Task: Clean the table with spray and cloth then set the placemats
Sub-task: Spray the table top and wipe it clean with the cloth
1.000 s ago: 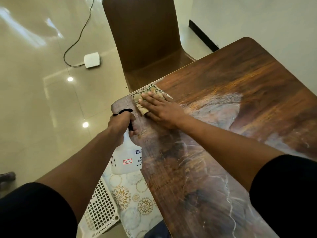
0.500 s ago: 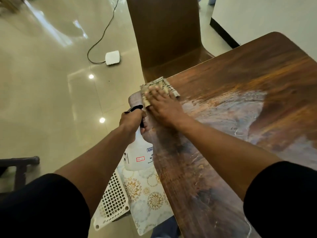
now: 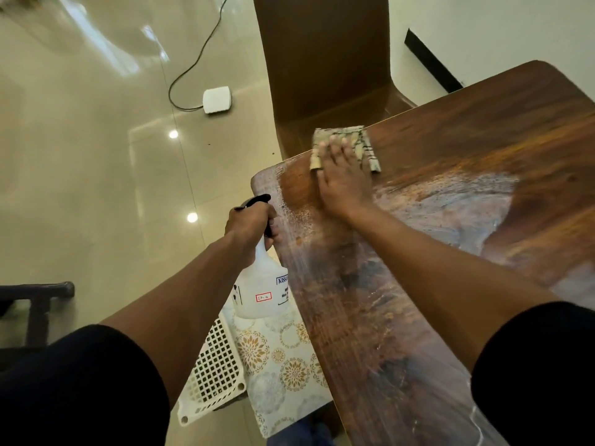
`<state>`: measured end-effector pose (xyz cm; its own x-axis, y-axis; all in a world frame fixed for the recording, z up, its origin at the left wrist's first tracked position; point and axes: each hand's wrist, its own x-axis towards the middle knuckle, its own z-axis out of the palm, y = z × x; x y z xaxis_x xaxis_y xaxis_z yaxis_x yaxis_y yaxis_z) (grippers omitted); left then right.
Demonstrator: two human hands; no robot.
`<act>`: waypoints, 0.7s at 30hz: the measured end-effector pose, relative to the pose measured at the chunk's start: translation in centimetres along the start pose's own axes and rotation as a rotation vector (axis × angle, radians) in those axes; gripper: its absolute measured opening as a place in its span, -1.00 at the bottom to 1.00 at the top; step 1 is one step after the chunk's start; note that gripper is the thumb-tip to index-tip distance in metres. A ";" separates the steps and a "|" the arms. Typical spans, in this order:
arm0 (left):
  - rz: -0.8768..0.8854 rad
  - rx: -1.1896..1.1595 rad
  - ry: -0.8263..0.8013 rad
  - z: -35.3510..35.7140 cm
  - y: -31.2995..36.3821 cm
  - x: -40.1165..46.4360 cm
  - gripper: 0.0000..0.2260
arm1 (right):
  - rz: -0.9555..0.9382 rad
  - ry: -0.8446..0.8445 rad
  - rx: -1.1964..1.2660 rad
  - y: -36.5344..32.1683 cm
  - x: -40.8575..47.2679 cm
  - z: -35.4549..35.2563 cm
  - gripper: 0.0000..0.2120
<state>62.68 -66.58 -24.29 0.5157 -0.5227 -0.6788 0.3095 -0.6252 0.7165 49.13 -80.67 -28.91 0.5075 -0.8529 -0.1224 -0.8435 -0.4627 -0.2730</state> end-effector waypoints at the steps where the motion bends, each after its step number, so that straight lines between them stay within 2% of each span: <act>1: 0.000 -0.002 0.006 -0.2 0.0 0.1 -0.79 | -0.087 -0.024 -0.010 -1.8 -0.7 0.8 -0.43; 4: -0.006 -0.015 0.036 -0.7 0.0 0.3 -0.85 | -0.347 -0.090 -0.042 -5.3 -2.5 2.5 -0.43; 7: -0.026 0.014 0.044 -1.1 0.3 0.2 -0.89 | -0.425 -0.115 -0.031 -4.4 -2.2 2.1 -0.45; 9: -0.023 -0.004 0.049 -1.3 0.6 0.2 -0.88 | -0.375 -0.110 -0.043 -2.8 -1.6 1.2 -0.45; 13: -0.017 0.005 0.045 -1.9 0.4 0.2 -0.73 | -0.053 -0.024 0.043 0.8 -1.2 -0.7 -0.46; 16: -0.075 0.036 0.076 -3.0 0.3 0.1 -0.97 | 0.103 0.033 0.060 0.7 -0.8 -0.4 -0.45; 17: -0.086 0.037 0.079 -3.4 0.2 0.3 -0.94 | 0.129 0.051 0.067 -0.2 -0.7 -0.1 -0.45; 19: -0.086 0.028 0.089 -4.2 0.0 0.4 -0.94 | 0.094 0.063 0.068 -2.8 -1.0 0.8 -0.45; 21: -0.075 0.019 0.100 -4.8 -0.2 0.2 -0.96 | -0.075 0.017 0.050 -5.7 -2.0 2.1 -0.45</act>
<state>66.59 -63.77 -23.83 0.5695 -0.4142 -0.7100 0.3354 -0.6715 0.6607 53.30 -75.88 -29.11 0.5653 -0.8206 -0.0841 -0.7933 -0.5130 -0.3279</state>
